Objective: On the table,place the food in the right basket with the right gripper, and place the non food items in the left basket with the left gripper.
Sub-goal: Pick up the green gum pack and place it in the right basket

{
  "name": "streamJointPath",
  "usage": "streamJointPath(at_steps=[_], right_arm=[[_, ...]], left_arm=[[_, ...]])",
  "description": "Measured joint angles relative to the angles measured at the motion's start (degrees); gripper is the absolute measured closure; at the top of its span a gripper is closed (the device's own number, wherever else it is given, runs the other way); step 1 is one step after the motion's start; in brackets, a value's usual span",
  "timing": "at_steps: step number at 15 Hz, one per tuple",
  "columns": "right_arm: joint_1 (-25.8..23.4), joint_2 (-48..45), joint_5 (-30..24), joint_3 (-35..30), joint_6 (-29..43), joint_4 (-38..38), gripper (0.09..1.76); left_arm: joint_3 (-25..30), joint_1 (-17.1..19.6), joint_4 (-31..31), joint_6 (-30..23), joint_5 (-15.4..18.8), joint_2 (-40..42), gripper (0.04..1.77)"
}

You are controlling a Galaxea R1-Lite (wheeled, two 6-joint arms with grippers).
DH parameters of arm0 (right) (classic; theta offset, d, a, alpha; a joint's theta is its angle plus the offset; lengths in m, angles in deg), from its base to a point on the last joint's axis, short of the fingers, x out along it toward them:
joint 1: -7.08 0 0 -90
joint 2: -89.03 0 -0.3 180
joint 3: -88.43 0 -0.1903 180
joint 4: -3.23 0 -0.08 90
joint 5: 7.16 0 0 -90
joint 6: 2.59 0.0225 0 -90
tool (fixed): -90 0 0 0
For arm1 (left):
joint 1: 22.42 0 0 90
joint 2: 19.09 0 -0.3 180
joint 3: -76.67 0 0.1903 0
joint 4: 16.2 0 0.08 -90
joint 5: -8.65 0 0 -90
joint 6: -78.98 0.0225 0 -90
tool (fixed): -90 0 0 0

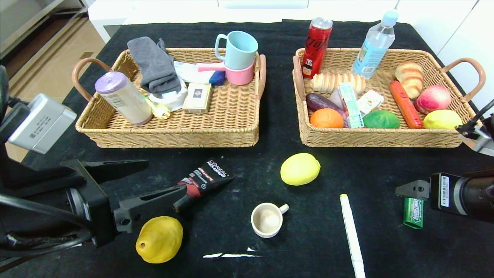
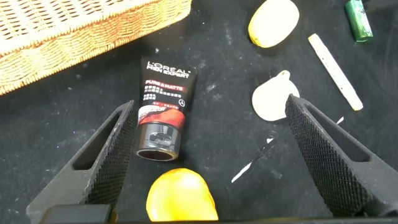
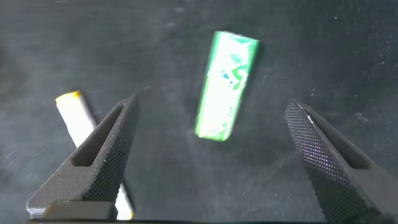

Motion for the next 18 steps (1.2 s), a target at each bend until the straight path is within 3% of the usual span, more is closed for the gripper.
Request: streamJointPath(at_steps=[13,16,18], right_arm=[[-2.41,4.74,-2.4,-1.97,1.77,-2.34,0.14],[-2.45,4.92,-2.44,-2.08,1.77,-2.34,0.67],[-2.45,4.96,-2.44,-2.15,1.77,-2.34,0.89]], left_arm=[[0.18,-0.02,0.02,0.1,-0.02,0.26,0.09],[0.29,-0.02,0.0,0.1,-0.09,0.3,0.09],[0.4,-0.02,0.0,0.16,-0.09,0.3,0.09]])
